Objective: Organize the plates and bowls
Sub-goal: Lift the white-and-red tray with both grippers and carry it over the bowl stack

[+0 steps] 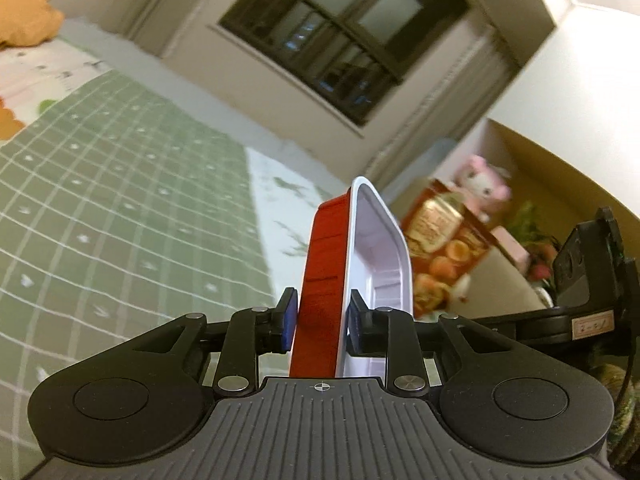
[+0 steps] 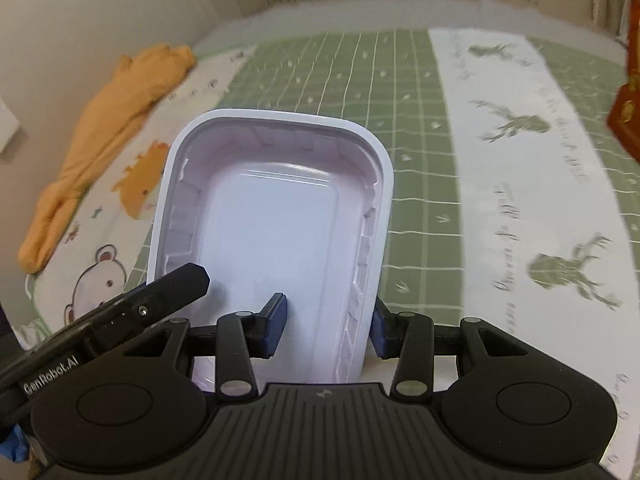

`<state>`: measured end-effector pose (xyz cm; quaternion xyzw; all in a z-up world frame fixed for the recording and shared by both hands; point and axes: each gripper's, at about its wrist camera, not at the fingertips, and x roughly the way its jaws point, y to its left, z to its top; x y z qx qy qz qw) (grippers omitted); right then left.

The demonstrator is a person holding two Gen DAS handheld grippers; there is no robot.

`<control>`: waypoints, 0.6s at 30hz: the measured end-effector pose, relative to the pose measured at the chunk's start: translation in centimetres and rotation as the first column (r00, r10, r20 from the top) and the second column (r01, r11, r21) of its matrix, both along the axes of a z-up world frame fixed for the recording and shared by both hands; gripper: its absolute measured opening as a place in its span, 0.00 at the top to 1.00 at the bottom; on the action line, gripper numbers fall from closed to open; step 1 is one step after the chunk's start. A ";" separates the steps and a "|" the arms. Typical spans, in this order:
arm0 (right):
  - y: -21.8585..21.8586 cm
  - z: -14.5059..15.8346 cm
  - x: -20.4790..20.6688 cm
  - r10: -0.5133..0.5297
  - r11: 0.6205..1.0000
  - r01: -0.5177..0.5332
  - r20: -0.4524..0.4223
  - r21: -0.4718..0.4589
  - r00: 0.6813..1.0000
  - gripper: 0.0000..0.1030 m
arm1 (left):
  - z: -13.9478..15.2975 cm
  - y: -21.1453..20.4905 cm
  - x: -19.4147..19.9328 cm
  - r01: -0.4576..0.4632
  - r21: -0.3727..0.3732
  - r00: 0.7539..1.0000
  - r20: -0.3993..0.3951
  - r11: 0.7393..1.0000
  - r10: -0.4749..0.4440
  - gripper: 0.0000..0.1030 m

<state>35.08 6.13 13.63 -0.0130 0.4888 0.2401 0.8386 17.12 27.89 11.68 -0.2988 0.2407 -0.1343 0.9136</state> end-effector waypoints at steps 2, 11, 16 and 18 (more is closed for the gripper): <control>-2.3 0.7 -2.0 -0.005 1.000 0.005 0.012 0.013 1.000 0.59 | 0.4 -2.0 -0.8 0.026 0.014 1.000 0.001 1.000 -0.026 0.72; -10.8 -0.8 -6.2 -0.105 0.994 0.105 -0.032 -0.012 0.994 0.59 | -2.2 -10.3 -0.7 0.158 0.120 0.984 -0.103 0.980 -0.146 0.74; -12.5 -3.9 -5.8 -0.151 0.988 0.149 -0.089 -0.038 0.984 0.59 | -5.2 -11.7 0.6 0.175 0.172 0.968 -0.211 0.970 -0.137 0.78; -12.7 -4.7 -5.5 -0.156 0.988 0.155 -0.106 -0.022 0.982 0.59 | -5.5 -11.7 0.7 0.170 0.188 0.968 -0.214 0.967 -0.129 0.78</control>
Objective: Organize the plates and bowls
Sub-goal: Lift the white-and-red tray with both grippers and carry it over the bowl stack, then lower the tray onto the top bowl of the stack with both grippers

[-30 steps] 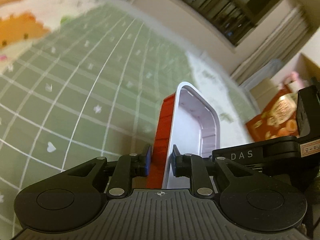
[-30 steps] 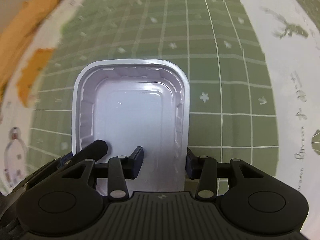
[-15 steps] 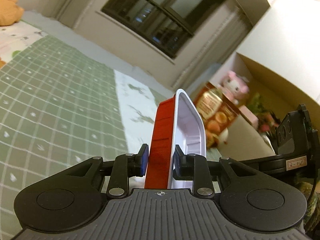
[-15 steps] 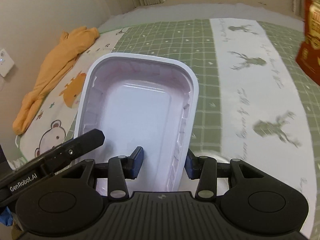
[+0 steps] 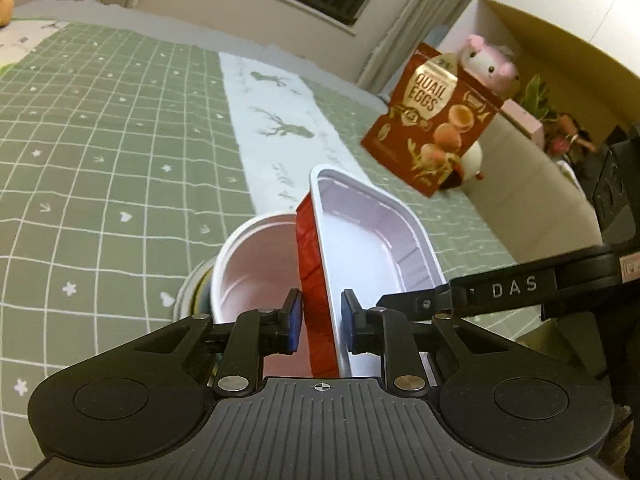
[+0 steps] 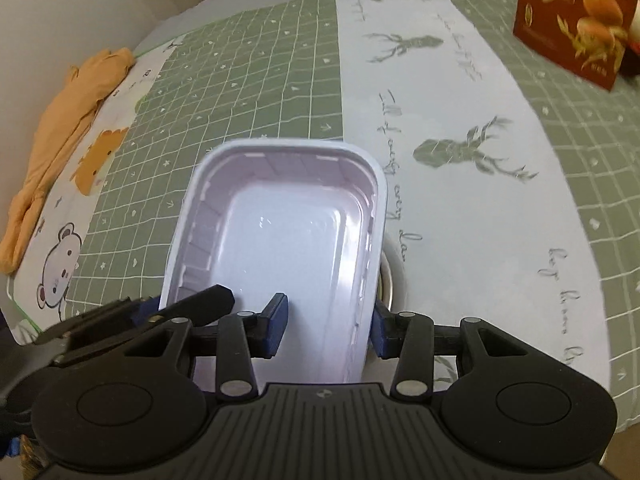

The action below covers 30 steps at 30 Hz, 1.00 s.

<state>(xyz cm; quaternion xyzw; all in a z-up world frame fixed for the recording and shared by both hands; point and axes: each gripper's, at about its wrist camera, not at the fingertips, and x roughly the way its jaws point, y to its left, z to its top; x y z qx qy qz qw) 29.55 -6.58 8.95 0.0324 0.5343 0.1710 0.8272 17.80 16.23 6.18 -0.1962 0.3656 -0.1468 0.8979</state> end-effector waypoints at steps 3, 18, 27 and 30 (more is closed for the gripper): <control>0.6 -0.4 0.4 0.005 1.000 -0.005 -0.007 0.002 1.000 0.59 | -0.1 0.6 -0.2 -0.013 0.011 1.000 0.008 1.000 0.013 0.78; 3.9 -1.1 3.4 0.019 0.999 -0.020 -0.011 -0.028 1.000 0.59 | 0.1 5.9 0.7 -0.052 -0.080 0.999 -0.021 0.995 0.050 0.78; 3.1 -0.9 3.8 -0.005 1.000 0.005 0.002 -0.021 1.000 0.59 | 0.2 7.2 1.0 -0.096 -0.114 0.995 -0.022 0.989 0.094 0.78; 3.1 -1.1 4.2 -0.007 1.000 0.007 -0.003 -0.012 1.000 0.59 | -0.4 6.6 1.8 -0.078 -0.111 0.996 -0.042 0.991 0.074 0.78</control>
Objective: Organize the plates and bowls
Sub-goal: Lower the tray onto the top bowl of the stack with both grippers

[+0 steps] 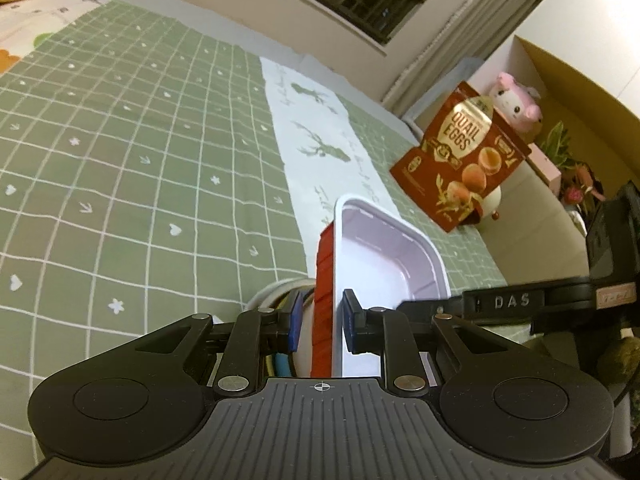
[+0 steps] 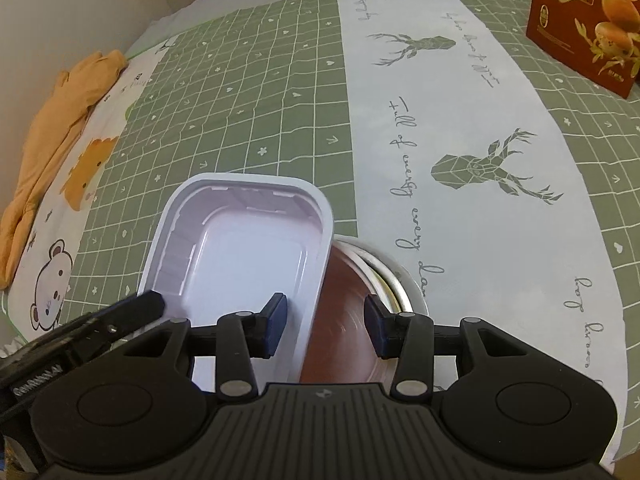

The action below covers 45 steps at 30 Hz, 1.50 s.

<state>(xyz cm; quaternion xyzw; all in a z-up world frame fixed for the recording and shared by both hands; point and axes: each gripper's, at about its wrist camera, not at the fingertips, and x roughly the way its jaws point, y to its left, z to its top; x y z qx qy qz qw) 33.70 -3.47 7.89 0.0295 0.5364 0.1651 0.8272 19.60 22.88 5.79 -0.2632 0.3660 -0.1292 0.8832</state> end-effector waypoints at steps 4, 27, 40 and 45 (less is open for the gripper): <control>0.3 0.0 0.6 -0.001 1.000 0.001 0.012 -0.007 1.000 0.59 | -0.5 -0.6 0.8 0.029 -0.020 0.999 -0.017 0.999 -0.029 0.76; -0.8 1.2 -1.0 0.002 1.000 -0.003 0.031 0.019 1.000 0.58 | -0.1 -2.9 1.4 0.104 -0.018 0.995 -0.003 0.994 -0.104 0.76; -1.0 0.3 -0.4 -0.001 0.999 0.001 0.009 0.035 1.000 0.58 | 1.6 -0.9 -0.8 0.081 -0.029 0.996 0.051 0.996 -0.079 0.76; -0.8 0.1 -0.6 0.010 0.999 -0.010 -0.001 0.045 1.000 0.58 | 1.2 -1.3 -0.7 0.097 -0.029 0.995 0.031 0.995 -0.096 0.77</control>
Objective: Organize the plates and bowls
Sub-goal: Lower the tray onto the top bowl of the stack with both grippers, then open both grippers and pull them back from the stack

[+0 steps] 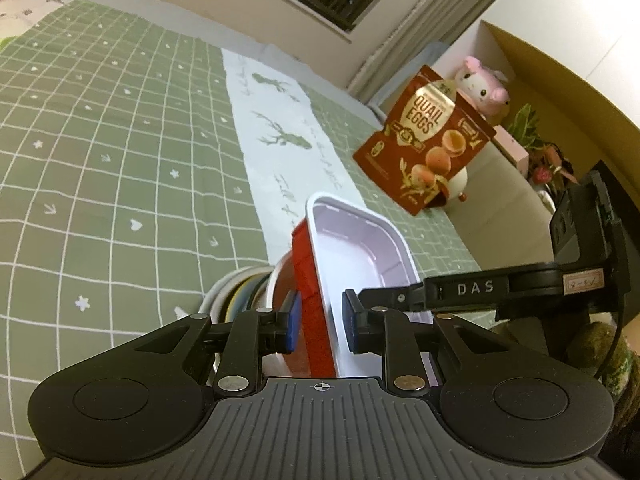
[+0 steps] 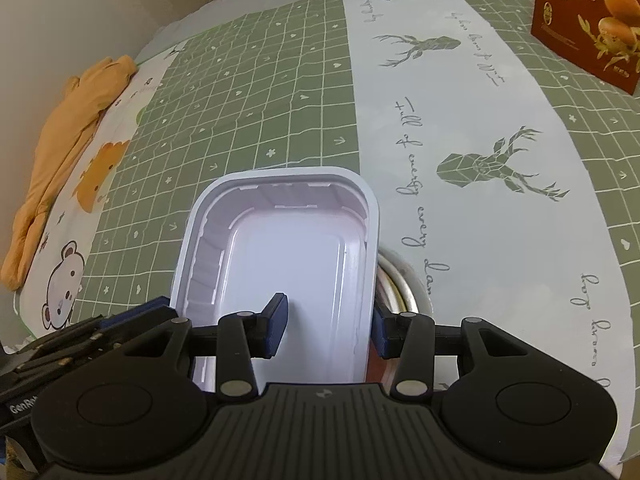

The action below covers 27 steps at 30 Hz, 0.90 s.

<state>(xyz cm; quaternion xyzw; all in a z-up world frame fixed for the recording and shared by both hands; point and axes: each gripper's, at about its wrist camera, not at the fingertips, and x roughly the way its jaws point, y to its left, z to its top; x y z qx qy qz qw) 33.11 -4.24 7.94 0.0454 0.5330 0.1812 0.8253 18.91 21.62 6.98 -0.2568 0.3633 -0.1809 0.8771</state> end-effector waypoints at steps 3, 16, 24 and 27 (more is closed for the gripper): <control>0.1 0.1 0.0 0.001 1.000 -0.001 0.004 0.001 1.000 0.58 | -0.5 0.1 0.2 -0.005 -0.012 1.000 -0.021 1.000 0.005 0.77; -2.1 2.0 -2.4 -0.007 0.999 0.001 0.124 0.048 0.992 0.58 | 2.5 -0.1 -3.8 -0.122 0.022 0.987 0.109 0.992 0.118 0.77; -6.5 3.7 -10.8 -0.068 0.987 0.002 0.404 0.162 0.912 0.46 | 3.4 -4.3 -12.8 -0.311 0.191 0.904 0.361 0.931 0.228 0.77; -8.4 3.0 -15.7 -0.134 0.976 0.011 0.553 0.220 0.822 0.24 | 3.5 -6.9 -15.8 -0.323 0.253 0.884 0.425 0.912 0.195 0.77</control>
